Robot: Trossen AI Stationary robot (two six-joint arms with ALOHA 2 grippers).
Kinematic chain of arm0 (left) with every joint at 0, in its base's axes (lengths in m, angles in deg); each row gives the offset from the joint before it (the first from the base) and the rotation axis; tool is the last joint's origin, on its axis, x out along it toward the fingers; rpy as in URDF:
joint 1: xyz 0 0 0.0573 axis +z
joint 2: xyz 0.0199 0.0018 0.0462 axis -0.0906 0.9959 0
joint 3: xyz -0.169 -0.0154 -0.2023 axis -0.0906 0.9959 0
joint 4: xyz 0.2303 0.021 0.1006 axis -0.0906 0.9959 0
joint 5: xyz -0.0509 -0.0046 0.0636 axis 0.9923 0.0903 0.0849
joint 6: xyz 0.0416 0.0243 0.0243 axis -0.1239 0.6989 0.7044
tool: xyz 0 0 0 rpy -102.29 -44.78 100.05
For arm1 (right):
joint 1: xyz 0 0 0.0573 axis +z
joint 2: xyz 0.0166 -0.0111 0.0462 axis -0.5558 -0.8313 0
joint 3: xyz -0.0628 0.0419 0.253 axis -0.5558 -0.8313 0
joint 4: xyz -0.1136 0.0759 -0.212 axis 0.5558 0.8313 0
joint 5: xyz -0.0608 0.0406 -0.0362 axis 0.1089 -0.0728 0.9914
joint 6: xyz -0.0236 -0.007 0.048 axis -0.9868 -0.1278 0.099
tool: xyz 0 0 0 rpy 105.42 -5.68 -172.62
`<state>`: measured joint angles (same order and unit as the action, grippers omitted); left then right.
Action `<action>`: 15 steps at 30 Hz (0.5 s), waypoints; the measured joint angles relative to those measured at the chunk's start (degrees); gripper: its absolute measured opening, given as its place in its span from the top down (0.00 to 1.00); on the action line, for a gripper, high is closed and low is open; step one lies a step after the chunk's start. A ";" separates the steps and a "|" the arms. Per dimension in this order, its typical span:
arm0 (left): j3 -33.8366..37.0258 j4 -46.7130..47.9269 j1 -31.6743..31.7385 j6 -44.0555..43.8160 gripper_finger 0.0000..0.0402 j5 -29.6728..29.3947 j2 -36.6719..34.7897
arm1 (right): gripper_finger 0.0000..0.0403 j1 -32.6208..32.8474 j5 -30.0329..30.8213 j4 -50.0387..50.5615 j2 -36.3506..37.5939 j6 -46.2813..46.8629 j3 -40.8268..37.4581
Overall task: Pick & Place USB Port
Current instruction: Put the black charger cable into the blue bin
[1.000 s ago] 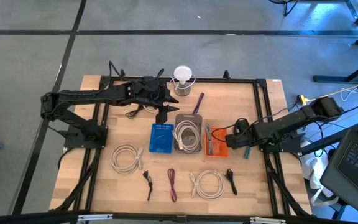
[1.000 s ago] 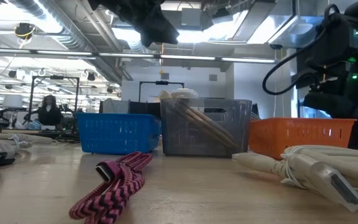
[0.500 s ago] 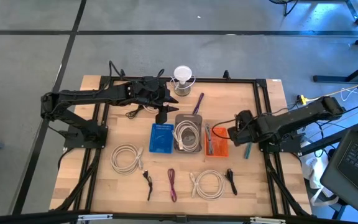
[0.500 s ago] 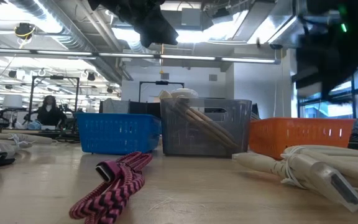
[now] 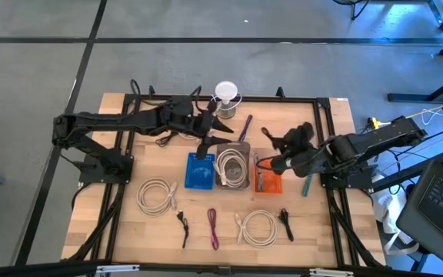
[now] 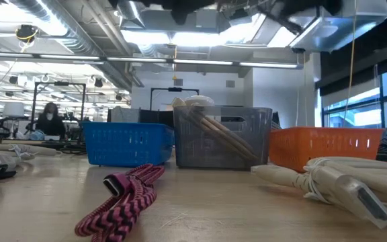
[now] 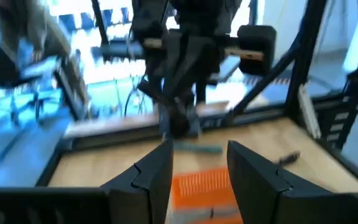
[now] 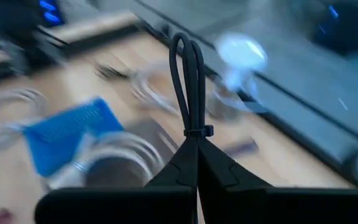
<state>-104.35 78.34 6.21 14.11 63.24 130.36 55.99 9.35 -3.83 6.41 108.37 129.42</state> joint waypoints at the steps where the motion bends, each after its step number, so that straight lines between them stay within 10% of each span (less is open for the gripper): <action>1: 0.00 -1.55 -0.22 0.01 0.64 0.16 0.28 | 1.00 0.09 -0.48 -3.34 0.00 -3.89 0.36; 15: 0.00 -14.21 -1.26 -0.94 0.64 0.52 0.45 | 1.00 -1.87 -12.79 -34.51 -0.14 -34.76 1.28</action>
<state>-104.35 64.13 4.95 13.17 63.76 130.81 54.12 -3.44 -38.34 6.27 73.61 130.70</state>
